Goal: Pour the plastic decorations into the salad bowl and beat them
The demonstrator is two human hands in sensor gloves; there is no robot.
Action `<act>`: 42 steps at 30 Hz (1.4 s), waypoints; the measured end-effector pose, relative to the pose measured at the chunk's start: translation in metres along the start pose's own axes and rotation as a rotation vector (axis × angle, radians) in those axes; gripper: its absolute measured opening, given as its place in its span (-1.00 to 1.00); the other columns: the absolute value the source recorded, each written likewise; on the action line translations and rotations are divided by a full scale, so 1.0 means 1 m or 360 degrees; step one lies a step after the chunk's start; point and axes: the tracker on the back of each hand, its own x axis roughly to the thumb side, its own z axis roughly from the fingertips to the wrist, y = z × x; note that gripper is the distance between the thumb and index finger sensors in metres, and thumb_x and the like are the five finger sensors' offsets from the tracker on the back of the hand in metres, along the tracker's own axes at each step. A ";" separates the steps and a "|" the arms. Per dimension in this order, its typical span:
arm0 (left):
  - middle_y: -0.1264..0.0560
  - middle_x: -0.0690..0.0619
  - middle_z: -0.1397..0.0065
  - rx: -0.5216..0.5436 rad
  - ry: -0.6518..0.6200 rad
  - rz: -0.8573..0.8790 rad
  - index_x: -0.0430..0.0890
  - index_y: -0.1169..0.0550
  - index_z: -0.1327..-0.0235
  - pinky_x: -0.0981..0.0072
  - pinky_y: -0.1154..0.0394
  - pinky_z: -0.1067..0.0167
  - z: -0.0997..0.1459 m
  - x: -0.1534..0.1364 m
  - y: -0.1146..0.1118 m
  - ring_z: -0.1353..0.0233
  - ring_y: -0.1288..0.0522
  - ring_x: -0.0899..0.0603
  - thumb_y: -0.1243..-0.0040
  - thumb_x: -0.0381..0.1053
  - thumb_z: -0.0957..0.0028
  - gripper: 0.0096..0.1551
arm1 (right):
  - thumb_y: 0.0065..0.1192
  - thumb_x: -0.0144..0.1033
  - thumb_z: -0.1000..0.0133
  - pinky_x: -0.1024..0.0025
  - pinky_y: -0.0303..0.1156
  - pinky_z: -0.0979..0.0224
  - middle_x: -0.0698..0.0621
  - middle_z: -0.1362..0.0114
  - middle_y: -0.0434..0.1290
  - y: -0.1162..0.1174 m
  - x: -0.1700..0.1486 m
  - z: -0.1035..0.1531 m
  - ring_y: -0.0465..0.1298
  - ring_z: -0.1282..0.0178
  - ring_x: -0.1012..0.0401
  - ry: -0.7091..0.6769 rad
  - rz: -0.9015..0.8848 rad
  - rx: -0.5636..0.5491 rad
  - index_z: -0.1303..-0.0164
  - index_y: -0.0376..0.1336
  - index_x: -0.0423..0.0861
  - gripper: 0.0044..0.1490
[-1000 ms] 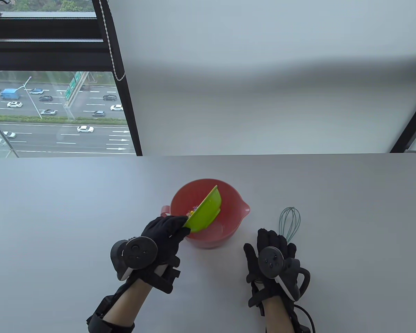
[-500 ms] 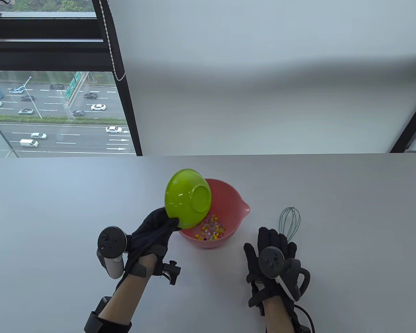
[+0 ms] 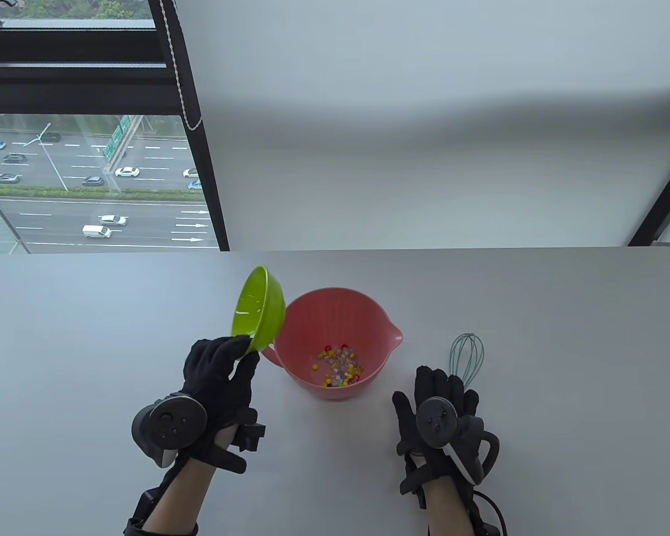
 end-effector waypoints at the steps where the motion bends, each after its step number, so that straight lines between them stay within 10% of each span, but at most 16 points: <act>1: -0.53 0.04 -0.25 0.0007 -0.0022 -0.0118 -0.01 -0.61 -0.19 -0.26 -0.17 -0.50 0.001 -0.001 0.000 -0.29 -0.50 -0.19 -0.43 -0.01 -0.06 -0.57 | -0.04 0.39 -0.26 -0.16 -0.21 -0.62 -0.06 -0.76 0.09 0.000 0.000 0.000 0.03 -0.69 -0.13 -0.0001 0.0000 -0.0001 -0.73 -0.02 0.02 -0.05; 5: -0.53 0.01 -0.19 -0.0048 -0.0177 -0.0743 -0.06 -0.64 -0.16 -0.26 -0.19 -0.48 0.011 -0.004 -0.009 -0.21 -0.51 -0.18 -0.46 -0.01 -0.05 -0.57 | -0.04 0.39 -0.26 -0.16 -0.23 -0.62 -0.06 -0.76 0.09 0.000 0.000 0.000 0.01 -0.69 -0.12 -0.0006 0.0003 -0.0008 -0.73 -0.02 0.03 -0.05; 11: -0.55 -0.02 -0.17 -0.0276 -0.0072 -0.0965 -0.08 -0.66 -0.13 -0.28 -0.18 -0.48 0.020 -0.035 -0.028 -0.19 -0.52 -0.20 -0.49 -0.02 -0.02 -0.57 | -0.04 0.39 -0.26 -0.16 -0.24 -0.62 -0.05 -0.77 0.06 0.000 0.002 0.000 -0.02 -0.70 -0.12 -0.0014 0.0018 -0.0019 -0.74 -0.05 0.03 -0.04; 35: -0.56 0.01 -0.22 -0.0810 0.0403 -0.1053 -0.04 -0.66 -0.18 -0.33 -0.15 -0.48 0.032 -0.098 -0.047 -0.26 -0.53 -0.23 -0.47 0.05 -0.04 -0.54 | 0.02 0.40 -0.24 -0.21 -0.06 -0.62 -0.02 -0.80 -0.17 -0.002 0.010 0.004 0.17 -0.63 -0.20 -0.0071 0.0055 -0.0100 -0.74 -0.29 0.11 0.06; 42: -0.39 -0.07 -0.48 -0.0598 0.0346 -0.0806 -0.08 -0.43 -0.53 -0.37 0.02 -0.52 0.026 -0.087 -0.033 -0.47 -0.34 -0.34 -0.35 0.35 -0.09 -0.15 | 0.03 0.39 -0.24 -0.20 -0.06 -0.62 -0.02 -0.80 -0.17 -0.003 0.010 0.004 0.18 -0.64 -0.18 -0.0067 0.0051 -0.0087 -0.74 -0.29 0.11 0.06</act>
